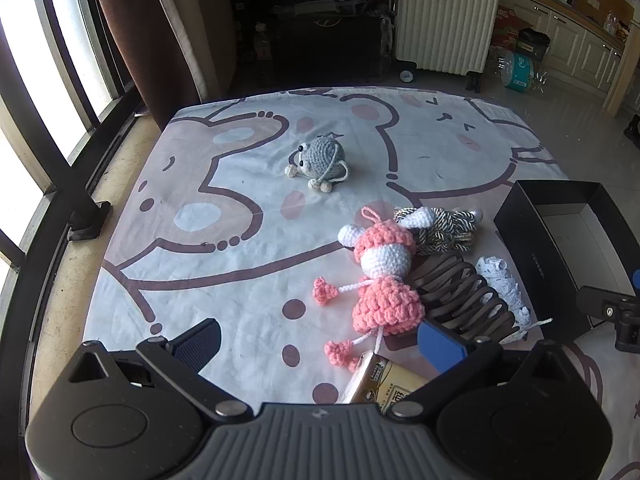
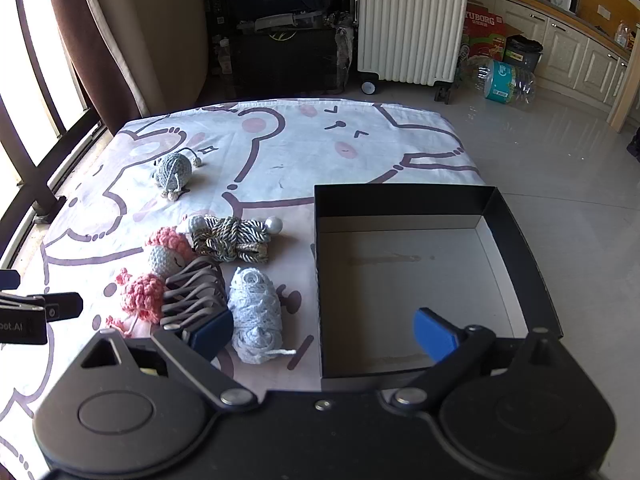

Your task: Organize objects

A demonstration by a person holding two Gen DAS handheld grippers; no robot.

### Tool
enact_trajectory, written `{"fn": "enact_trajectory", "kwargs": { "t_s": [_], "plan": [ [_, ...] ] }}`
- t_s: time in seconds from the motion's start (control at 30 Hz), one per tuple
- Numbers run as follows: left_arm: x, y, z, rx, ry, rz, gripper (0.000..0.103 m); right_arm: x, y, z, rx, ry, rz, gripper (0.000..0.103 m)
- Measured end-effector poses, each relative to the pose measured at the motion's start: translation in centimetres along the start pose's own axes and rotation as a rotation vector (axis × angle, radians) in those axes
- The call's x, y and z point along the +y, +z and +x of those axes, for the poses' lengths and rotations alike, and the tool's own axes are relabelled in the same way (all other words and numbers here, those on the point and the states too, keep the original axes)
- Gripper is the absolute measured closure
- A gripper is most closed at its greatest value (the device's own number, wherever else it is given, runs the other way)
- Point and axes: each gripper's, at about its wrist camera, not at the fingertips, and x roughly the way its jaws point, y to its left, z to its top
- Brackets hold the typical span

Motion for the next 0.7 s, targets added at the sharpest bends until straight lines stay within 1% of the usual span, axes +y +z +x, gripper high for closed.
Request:
{"fn": "enact_trajectory", "kwargs": {
  "t_s": [0.7],
  "plan": [
    [-0.05,-0.05,0.04,0.002,0.005,0.002,0.0,-0.05,-0.02,-0.04,0.001,-0.01,-0.002,0.005]
  ]
}}
